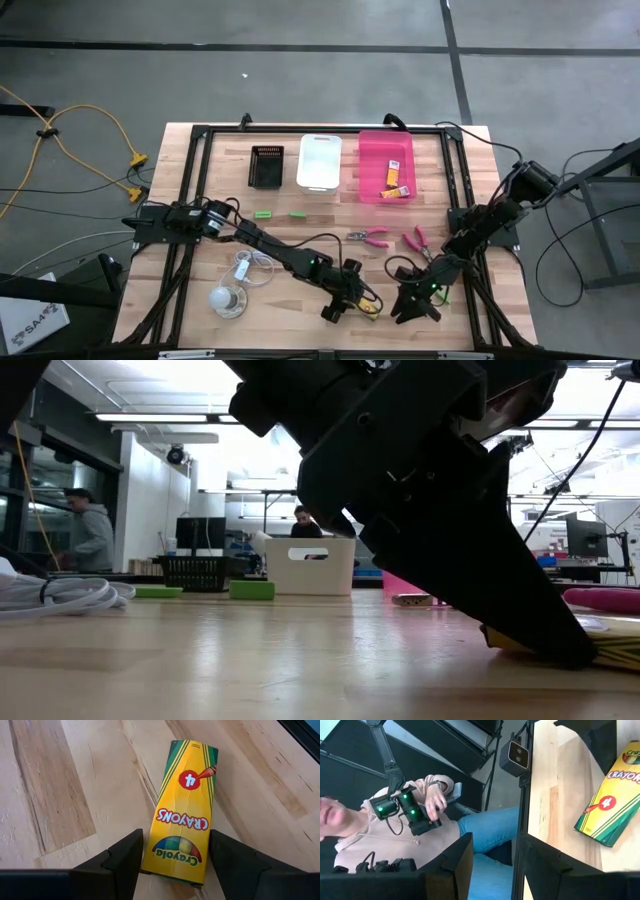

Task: Pick & Place School Supplies
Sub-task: Put the crayon box into the pink bin

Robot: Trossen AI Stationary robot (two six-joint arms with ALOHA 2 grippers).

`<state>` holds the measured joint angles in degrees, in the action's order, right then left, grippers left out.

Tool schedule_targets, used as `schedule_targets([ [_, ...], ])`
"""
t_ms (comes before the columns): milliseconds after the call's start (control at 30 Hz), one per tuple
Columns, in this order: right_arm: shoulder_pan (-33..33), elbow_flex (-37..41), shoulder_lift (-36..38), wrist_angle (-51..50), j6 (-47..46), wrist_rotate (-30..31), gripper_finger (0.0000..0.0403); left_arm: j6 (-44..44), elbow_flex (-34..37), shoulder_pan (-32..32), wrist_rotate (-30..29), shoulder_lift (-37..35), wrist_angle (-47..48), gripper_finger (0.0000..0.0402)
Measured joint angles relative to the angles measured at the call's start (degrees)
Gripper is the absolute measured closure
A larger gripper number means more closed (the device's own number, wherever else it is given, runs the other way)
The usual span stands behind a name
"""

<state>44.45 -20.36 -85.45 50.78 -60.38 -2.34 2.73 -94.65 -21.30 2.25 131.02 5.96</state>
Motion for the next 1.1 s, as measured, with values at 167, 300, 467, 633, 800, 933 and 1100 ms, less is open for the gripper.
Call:
schedule_targets([
  [167, 1.28, 0.02, 0.0, -0.21, 0.0, 1.67, 0.0256, -0.14, 0.0, -0.02, -1.14, 0.0, 0.01, 0.0191],
  [300, 1.71, 0.01, 0.0, -0.42, 0.0, 2.43, 0.0256, 0.06, 0.0, -0.05, -1.98, 0.0, -0.01, 0.0191],
  [467, 1.68, 0.0, 0.0, -0.42, 0.0, 2.44, 0.0256, 0.17, 0.0, -0.04, -2.15, 0.0, -0.01, 0.0191],
  [633, 1.68, 0.0, 0.0, -0.42, 0.0, 2.44, 0.0256, 0.21, 0.0, -0.02, -2.19, 0.0, -0.01, 0.0191],
  [800, 1.68, 0.02, 0.0, -0.42, 0.0, 2.44, 0.0256, -0.2, 0.0, -0.02, -2.66, 0.0, -0.01, 0.0191],
  [933, 1.68, 0.02, 0.0, -0.42, 0.0, 2.34, 0.0256, -2.19, 0.0, -0.02, -4.52, 0.0, -0.03, 0.0191],
  [1100, 1.68, 0.0, 0.0, -0.42, 0.0, 2.24, 0.0256, -2.31, 0.0, -0.02, -5.99, 0.0, -0.02, 0.0191],
])
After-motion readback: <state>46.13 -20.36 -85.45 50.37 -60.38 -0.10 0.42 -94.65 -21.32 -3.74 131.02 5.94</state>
